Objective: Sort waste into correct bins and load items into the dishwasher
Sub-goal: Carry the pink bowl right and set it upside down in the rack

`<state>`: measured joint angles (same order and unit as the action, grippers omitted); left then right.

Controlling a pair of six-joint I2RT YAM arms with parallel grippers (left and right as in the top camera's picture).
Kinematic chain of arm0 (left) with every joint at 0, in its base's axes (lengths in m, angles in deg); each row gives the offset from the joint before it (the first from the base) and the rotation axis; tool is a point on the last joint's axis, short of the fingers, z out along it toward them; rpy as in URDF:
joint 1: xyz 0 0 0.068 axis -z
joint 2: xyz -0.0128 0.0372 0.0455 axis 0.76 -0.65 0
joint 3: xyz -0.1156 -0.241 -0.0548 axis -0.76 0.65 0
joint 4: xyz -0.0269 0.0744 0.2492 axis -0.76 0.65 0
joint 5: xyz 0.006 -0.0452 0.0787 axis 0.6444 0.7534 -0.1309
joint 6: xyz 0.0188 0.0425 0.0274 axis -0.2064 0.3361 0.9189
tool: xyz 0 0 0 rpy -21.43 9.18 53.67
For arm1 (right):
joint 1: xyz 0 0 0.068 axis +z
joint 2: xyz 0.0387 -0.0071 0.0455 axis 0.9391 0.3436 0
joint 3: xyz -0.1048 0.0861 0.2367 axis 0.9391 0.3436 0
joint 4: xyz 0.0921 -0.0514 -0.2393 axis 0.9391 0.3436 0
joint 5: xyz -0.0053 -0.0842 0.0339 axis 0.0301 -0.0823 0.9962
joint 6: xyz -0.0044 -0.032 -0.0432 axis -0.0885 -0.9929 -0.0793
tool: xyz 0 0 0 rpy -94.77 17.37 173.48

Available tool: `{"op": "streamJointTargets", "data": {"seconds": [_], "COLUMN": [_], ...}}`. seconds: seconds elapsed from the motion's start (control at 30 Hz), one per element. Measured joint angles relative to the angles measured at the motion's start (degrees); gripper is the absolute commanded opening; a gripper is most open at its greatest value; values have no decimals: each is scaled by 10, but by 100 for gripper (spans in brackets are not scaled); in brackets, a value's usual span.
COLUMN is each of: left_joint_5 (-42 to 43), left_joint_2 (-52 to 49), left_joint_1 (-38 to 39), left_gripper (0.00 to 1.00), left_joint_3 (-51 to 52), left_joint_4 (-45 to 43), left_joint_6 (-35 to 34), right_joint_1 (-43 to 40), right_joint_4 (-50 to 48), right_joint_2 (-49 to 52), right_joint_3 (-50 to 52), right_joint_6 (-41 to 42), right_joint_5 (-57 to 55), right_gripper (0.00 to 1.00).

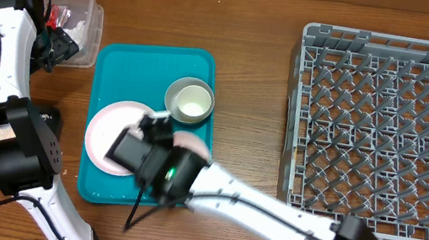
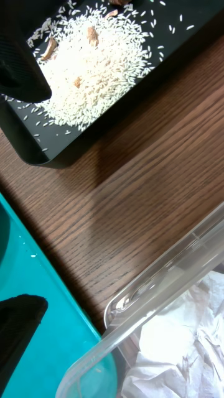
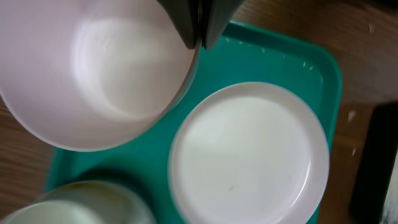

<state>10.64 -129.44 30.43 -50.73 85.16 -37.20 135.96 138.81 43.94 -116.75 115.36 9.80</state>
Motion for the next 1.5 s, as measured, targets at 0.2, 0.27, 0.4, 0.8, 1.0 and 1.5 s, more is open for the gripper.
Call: {"op": "streamJointTargets", "data": {"seconds": [0.2,0.27,0.4,0.8,1.0,1.5], "left_joint_5": [0,0,0,0,0,0], "left_joint_2": [0,0,0,0,0,0], "left_joint_1": [0,0,0,0,0,0], "left_gripper": [100,100,100,100,100,100], "left_joint_3": [0,0,0,0,0,0], "left_joint_4": [0,0,0,0,0,0], "left_joint_6": [0,0,0,0,0,0], "right_joint_1": [-177,-282,-538,-1014,-1054,-1054], "right_joint_4": [101,100,101,109,111,107], "right_joint_2": [-69,-113,-182,-106,-13,41], "right_joint_3": [-75,-83,-92,-9,19,19], "right_joint_6": [-21,-55,-144,-388,-449,-411], "right_joint_5": [17,61,217,732,845,801], "right_gripper": [4,4,4,4,4,4]}}
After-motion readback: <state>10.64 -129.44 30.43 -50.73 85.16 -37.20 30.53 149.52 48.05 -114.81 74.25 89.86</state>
